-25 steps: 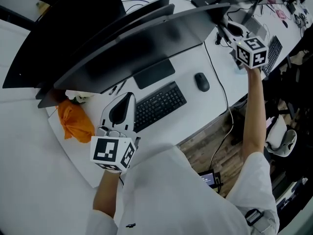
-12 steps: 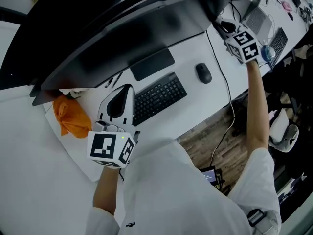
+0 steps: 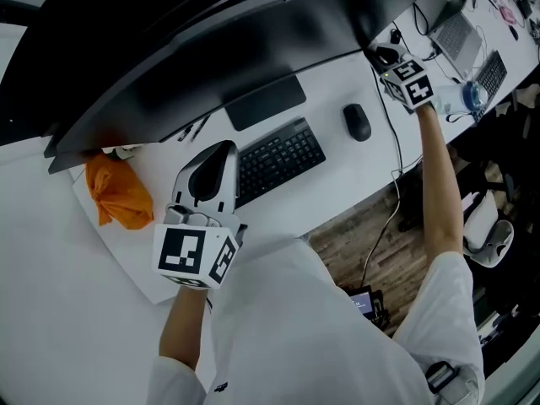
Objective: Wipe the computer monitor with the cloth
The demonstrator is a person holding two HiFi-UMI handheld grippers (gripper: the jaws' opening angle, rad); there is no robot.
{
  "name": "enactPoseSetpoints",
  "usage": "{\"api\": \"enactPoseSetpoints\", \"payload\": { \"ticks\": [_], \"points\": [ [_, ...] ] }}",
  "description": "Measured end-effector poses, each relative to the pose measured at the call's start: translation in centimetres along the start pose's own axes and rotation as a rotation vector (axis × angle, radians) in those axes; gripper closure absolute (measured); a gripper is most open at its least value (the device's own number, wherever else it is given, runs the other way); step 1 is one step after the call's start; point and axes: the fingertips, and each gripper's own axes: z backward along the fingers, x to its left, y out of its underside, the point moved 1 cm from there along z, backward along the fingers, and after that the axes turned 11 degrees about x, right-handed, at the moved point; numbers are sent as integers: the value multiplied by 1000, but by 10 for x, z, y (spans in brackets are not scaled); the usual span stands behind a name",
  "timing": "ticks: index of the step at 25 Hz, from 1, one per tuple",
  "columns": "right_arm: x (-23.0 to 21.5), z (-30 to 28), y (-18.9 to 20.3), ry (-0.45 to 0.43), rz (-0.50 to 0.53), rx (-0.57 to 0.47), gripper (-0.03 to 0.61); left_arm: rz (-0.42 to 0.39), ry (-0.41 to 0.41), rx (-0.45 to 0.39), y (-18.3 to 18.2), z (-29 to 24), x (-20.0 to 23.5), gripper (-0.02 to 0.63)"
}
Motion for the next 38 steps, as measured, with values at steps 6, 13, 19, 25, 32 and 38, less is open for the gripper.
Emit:
{"api": "enactPoseSetpoints", "payload": {
  "ticks": [6, 13, 19, 25, 32, 38],
  "points": [
    [5, -28, 19, -9, 17, 50, 538, 19, -8, 18, 7, -6, 1, 595],
    [11, -41, 16, -23, -84, -35, 538, 24, -10, 33, 11, -10, 3, 595],
    [24, -43, 14, -117, -295, -148, 538, 23, -9, 29, 10, -9, 5, 595],
    [54, -49, -8, -144, -241, -172, 540, 22, -12, 28, 12, -3, 5, 595],
    [87, -48, -26, -164, -249, -207, 540, 19, -27, 17, 14, 10, 14, 595],
    [128, -46, -45, -201, -223, -232, 540, 38, -37, 8, 19, 20, 23, 595]
  ]
}}
